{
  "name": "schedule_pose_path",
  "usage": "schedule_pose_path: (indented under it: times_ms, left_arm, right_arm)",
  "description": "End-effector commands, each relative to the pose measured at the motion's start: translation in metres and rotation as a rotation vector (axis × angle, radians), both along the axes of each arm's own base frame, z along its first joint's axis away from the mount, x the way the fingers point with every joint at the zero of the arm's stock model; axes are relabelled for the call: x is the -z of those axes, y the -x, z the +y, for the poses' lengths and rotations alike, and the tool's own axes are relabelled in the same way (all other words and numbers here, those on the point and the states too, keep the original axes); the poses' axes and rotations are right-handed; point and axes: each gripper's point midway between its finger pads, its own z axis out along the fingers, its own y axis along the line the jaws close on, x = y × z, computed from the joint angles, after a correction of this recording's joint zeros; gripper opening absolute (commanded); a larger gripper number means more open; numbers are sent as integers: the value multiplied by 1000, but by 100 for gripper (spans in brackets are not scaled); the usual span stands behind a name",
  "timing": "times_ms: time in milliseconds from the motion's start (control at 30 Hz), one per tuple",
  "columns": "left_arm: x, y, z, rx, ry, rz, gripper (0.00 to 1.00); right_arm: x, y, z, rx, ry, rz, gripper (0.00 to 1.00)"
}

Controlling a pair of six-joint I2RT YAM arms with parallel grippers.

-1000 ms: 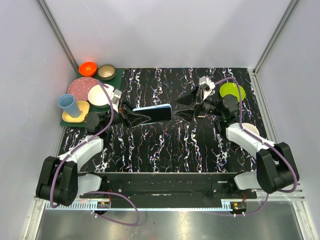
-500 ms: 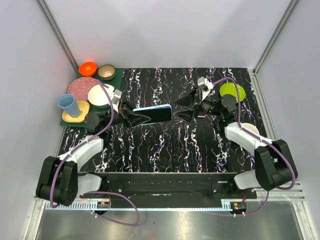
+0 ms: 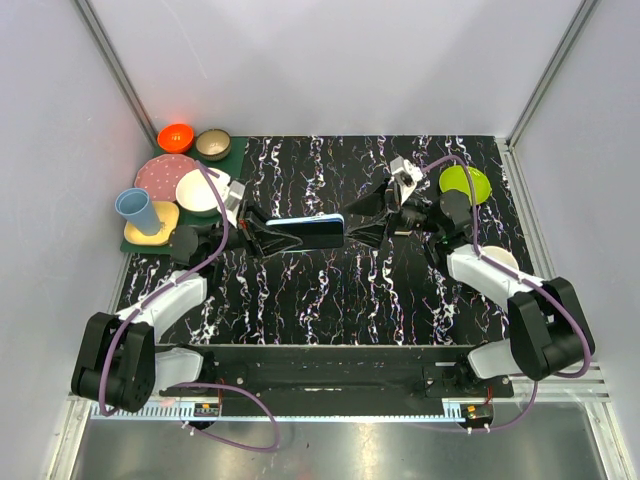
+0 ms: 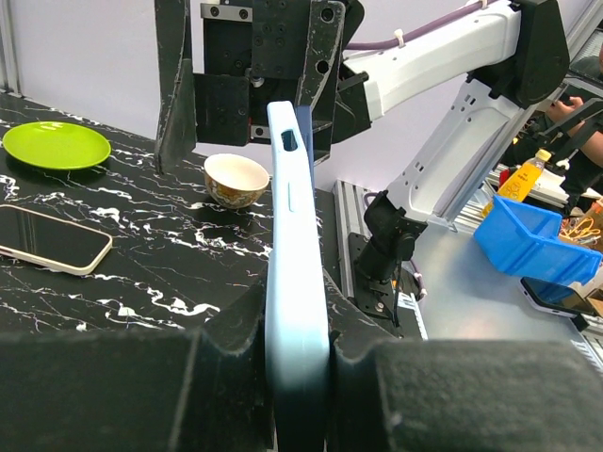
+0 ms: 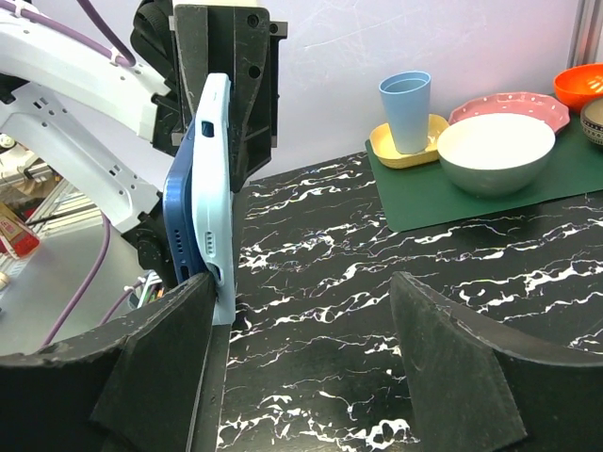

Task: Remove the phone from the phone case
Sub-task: Remove the phone case from the phone.

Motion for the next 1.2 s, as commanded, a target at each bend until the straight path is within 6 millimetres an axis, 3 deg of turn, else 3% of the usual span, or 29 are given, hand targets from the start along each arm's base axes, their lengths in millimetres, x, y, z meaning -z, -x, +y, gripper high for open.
schedule_pose_path:
  times_ms: [0,700,1167]
  left_arm:
    - [-18,-1,-1,-26,49,-128,0]
    - [-17,-10,-1,-79,58,-119,0]
    - [-13,-16,-2,-94,54,-101,0]
  right_arm:
    - [-9,23,13,-101,-8,-57,81]
    - [19,35,38,-168,62,-42,80]
    - [19,34,47,-155,44,-12,79]
